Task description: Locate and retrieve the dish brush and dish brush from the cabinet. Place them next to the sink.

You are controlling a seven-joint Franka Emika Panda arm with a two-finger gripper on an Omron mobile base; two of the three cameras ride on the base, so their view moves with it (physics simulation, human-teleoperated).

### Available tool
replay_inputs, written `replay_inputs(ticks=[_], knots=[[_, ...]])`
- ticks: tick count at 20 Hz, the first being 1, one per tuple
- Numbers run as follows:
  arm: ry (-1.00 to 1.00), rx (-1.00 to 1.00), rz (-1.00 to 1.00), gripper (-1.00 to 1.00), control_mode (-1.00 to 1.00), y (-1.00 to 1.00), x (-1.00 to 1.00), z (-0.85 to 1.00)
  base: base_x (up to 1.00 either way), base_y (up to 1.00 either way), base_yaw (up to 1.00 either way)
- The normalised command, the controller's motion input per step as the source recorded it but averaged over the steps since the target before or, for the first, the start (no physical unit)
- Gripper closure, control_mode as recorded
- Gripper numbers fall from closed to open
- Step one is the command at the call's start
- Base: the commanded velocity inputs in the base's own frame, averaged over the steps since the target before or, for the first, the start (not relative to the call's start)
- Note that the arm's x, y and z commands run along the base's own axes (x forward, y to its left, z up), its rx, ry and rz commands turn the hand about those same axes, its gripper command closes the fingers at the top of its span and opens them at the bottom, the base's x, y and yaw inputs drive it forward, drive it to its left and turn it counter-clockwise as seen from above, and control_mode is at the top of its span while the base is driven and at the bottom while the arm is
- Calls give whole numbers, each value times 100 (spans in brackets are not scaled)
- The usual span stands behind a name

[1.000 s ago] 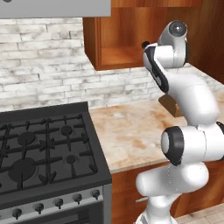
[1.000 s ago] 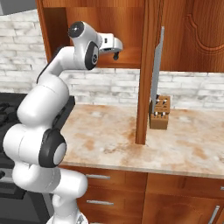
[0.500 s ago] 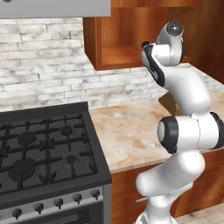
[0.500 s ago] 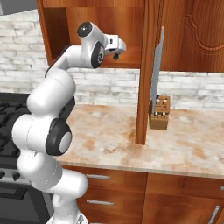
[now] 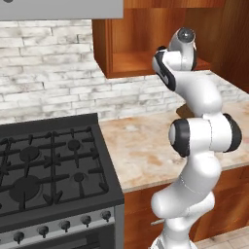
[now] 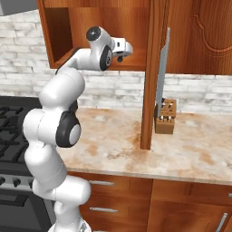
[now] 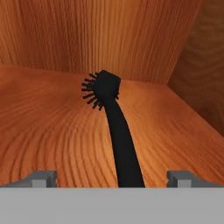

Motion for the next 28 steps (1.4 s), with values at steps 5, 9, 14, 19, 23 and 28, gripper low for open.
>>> replay_inputs(ticks=[5,9,14,19,23,28], knots=[[4,0,4,-100,-100,-19,38,-1,0,0,0],[3,0,1,-100,-100,-27,26,-6,0,0,0],[9,1,0,-100,-100,-12,4,-30,0,0,0],[5,3,0,100,-100,2,0,-31,0,0,0],[0,8,0,100,-100,3,0,-8,0,0,0],[-2,2,-1,100,-100,8,-16,2,0,0,0]])
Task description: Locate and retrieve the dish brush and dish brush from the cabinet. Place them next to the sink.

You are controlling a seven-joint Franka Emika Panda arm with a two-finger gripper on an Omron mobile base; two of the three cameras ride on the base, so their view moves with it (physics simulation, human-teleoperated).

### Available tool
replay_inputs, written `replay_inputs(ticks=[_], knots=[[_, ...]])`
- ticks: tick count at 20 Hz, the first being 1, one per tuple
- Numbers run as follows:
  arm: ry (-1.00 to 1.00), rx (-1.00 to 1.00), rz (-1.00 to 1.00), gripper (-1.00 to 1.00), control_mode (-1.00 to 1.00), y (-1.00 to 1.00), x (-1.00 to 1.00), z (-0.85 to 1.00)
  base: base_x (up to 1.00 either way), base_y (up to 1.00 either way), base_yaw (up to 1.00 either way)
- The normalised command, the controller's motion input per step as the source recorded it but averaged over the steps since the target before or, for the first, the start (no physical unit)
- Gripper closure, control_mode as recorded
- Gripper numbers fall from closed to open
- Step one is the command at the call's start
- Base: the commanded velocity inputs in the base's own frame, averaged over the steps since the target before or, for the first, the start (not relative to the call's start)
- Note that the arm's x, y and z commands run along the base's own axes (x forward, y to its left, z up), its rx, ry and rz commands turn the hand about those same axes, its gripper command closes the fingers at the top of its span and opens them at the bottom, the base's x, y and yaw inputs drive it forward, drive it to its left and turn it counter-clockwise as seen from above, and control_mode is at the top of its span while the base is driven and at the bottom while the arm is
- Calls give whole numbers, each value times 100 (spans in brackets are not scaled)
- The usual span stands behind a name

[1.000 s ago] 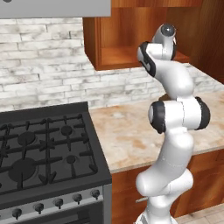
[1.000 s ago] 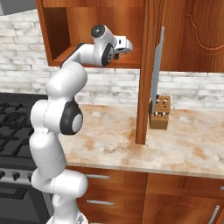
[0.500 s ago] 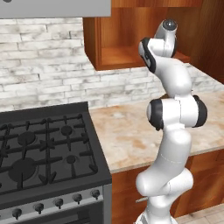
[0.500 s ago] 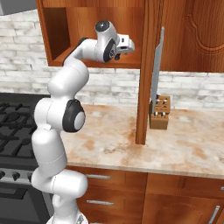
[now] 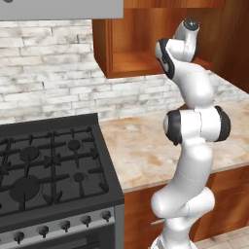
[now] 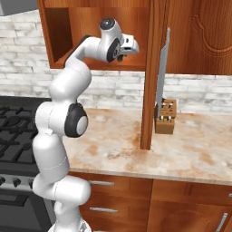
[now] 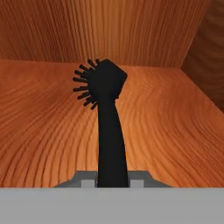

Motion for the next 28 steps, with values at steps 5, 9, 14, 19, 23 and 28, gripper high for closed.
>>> replay_inputs(ticks=[5,9,14,19,23,28], knots=[[-8,1,-2,100,-100,2,-28,16,0,0,0],[-8,4,-1,100,-100,-3,-35,8,0,0,0],[-6,6,-2,100,-100,-1,-59,1,0,0,0],[-2,1,-5,100,-100,2,-78,8,0,0,0],[-2,0,-6,100,-100,7,-96,8,0,0,0],[-4,0,-7,100,-100,8,-100,3,0,0,0]])
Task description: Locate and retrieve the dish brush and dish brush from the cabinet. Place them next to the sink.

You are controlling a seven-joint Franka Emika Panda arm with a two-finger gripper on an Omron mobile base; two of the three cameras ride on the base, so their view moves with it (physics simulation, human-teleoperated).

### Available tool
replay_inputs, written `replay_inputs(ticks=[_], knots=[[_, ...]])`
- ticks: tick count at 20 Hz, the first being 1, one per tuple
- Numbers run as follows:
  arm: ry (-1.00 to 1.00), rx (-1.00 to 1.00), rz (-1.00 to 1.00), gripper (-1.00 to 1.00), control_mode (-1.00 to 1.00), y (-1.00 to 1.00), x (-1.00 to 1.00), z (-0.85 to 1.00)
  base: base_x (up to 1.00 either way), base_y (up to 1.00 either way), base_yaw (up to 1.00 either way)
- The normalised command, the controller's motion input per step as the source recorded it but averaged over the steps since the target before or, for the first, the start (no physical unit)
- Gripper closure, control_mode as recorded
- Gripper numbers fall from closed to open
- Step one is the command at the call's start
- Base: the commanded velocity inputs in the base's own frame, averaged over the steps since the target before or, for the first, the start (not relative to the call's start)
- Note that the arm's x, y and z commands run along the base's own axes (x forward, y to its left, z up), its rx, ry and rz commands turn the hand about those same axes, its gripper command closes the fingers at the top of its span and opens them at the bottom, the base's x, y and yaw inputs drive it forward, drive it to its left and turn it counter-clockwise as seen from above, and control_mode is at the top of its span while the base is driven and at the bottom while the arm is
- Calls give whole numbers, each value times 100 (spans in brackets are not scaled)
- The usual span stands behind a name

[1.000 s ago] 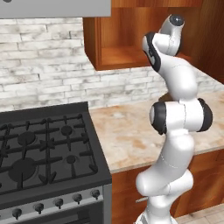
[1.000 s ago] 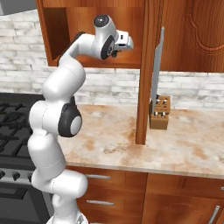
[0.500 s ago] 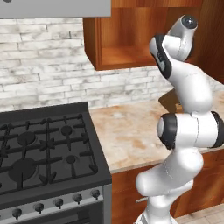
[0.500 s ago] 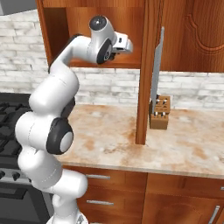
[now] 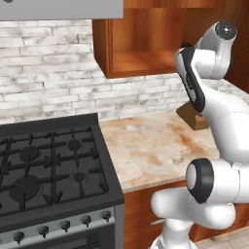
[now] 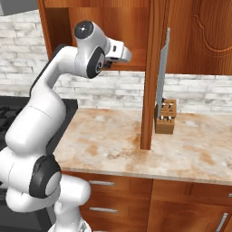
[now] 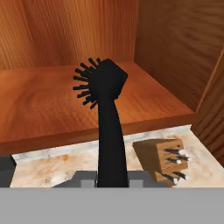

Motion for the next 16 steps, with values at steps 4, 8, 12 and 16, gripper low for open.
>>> replay_inputs(ticks=[4,8,12,16], knots=[[-4,0,-4,100,-100,0,-100,0,0,0,0],[-1,0,-2,100,-100,0,-100,0,0,0,0],[0,-1,2,100,-100,8,-100,-3,0,0,0],[0,-4,4,100,-100,12,-100,-6,0,0,0]])
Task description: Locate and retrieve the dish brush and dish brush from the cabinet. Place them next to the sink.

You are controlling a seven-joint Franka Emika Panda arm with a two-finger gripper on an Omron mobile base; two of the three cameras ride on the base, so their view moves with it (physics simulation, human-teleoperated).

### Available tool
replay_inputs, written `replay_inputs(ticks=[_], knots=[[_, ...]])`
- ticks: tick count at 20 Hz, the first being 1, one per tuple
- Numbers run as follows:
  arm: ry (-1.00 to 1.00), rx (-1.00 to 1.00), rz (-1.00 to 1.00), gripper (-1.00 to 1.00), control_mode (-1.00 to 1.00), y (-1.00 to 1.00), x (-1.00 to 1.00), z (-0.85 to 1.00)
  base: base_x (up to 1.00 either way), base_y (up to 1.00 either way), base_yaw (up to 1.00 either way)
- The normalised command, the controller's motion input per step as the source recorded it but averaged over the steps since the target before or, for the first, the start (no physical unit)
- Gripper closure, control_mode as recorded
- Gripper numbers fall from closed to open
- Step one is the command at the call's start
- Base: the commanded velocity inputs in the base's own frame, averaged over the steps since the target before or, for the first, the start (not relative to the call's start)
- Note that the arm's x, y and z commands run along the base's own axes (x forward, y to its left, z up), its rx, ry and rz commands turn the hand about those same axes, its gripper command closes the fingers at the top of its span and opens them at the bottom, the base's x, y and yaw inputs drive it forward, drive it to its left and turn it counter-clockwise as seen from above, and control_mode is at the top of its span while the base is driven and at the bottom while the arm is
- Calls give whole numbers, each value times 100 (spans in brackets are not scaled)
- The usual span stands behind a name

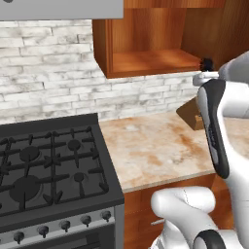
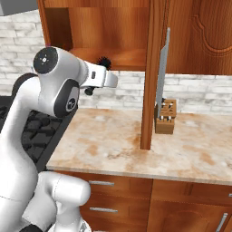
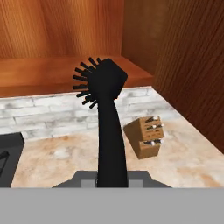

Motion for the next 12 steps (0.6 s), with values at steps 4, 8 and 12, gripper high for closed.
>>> replay_inputs(ticks=[4,8,12], knots=[[0,-5,6,100,-100,12,-98,-10,0,0,0],[0,-5,9,100,-100,6,-100,-9,0,0,0],[0,-3,10,100,-100,22,-99,-15,0,0,0]])
